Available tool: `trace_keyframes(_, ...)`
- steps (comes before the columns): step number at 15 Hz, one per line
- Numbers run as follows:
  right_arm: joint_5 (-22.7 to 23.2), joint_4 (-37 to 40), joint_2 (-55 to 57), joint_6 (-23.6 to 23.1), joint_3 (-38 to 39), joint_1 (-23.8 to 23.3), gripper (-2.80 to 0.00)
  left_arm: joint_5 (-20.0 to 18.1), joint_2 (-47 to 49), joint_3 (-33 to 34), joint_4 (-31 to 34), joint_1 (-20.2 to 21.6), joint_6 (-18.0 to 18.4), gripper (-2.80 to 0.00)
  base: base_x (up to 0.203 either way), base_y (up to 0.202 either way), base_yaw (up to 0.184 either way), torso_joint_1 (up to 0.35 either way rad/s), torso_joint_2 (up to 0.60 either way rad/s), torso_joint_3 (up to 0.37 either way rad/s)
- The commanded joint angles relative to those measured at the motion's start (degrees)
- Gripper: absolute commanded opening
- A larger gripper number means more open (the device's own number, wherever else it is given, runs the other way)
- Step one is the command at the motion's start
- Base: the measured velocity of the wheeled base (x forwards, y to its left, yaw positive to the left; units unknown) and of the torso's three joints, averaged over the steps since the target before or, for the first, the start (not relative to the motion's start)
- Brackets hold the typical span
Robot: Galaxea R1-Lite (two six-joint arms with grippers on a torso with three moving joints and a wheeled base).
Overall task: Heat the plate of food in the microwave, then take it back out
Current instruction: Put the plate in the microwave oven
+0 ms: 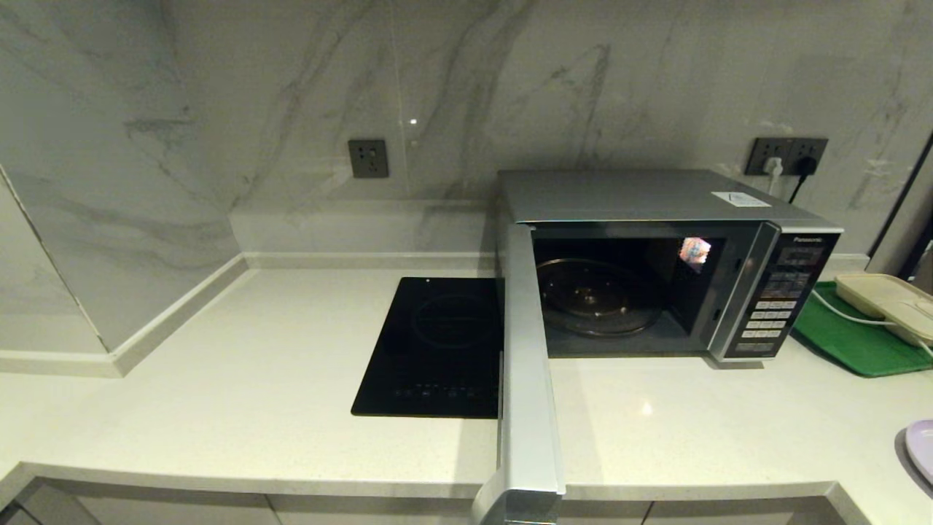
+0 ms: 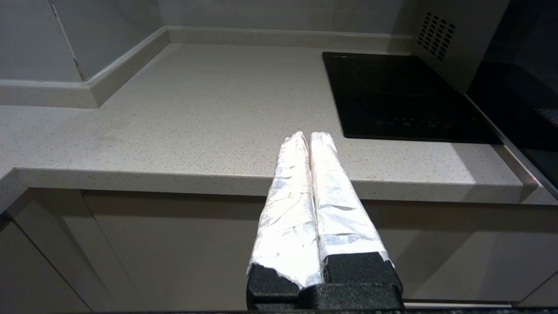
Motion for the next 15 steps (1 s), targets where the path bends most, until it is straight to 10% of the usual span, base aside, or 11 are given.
trace_keyframes(1,1.55,0.10,-1.82,-1.40,1.75,0.52,-2.80,0.01,0.00,0.01,-0.03,0.00,-0.05,-2.80,0.000,0.000,0.000,0.000,0.00,0.000)
trace_keyframes(15,11.18,-0.23,-12.56,-0.88,15.10,11.35,-2.80,0.01,0.00,0.01,-0.03,0.00,-0.05,-2.80,0.000,0.000,0.000,0.000,0.00,0.000)
